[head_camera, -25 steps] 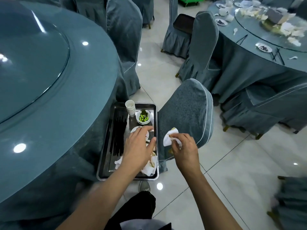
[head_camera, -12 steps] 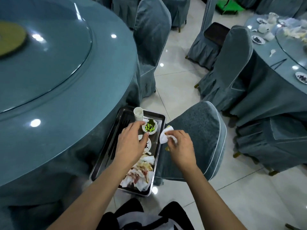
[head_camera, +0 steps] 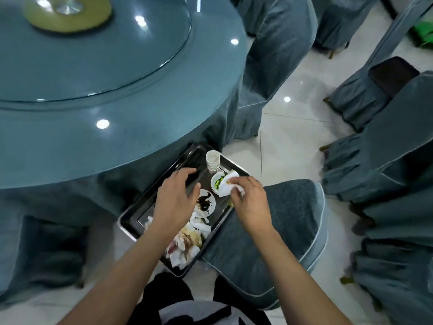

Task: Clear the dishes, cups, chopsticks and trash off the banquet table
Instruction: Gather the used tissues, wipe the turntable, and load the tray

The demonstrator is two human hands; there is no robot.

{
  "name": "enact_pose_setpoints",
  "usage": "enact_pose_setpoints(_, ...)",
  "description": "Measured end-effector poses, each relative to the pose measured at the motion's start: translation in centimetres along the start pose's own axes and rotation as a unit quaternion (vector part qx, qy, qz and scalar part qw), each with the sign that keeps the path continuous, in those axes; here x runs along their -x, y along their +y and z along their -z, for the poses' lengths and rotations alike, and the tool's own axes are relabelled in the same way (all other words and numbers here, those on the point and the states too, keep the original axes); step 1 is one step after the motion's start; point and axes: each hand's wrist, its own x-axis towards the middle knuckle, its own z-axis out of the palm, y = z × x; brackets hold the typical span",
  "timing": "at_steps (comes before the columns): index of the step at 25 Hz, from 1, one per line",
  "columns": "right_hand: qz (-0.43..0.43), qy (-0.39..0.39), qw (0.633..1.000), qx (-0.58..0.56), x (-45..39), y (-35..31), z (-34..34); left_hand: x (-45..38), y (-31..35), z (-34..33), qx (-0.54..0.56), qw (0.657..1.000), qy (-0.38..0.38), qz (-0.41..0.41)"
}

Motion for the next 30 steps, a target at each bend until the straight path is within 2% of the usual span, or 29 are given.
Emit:
enact_pose_setpoints(4, 0.063, -0.079, 0.995, -0.013, -1.8, 2.6, 0.4, 2.9, 0.5, -2.5, 0.000, 0.994, 0.057, 0.098)
enact_pose_setpoints(9, 0.119, -0.162, 0.980, -0.001, -2.8, 3.9, -0.2, 6.7, 0.2, -4.5, 0.002, 0.978, 0.120, 0.171)
enact_pose_setpoints(18, 0.232, -0.239, 0.935, 0.119, -6.8, 5.9, -2.9, 8.3, -2.4, -7.8, 0.007, 0.967, 0.148, 0.210)
enact_pose_setpoints(27, 0.311, -0.367, 0.855, 0.193, -10.7, 10.6, -13.2, 7.2, -8.8, -15.6, 0.018, 0.931, 0.179, 0.318)
enact_pose_setpoints(30, 0.316, -0.390, 0.841, 0.201, -11.3, 12.3, -17.1, 7.1, -10.9, -18.8, 0.028, 0.918, 0.184, 0.351)
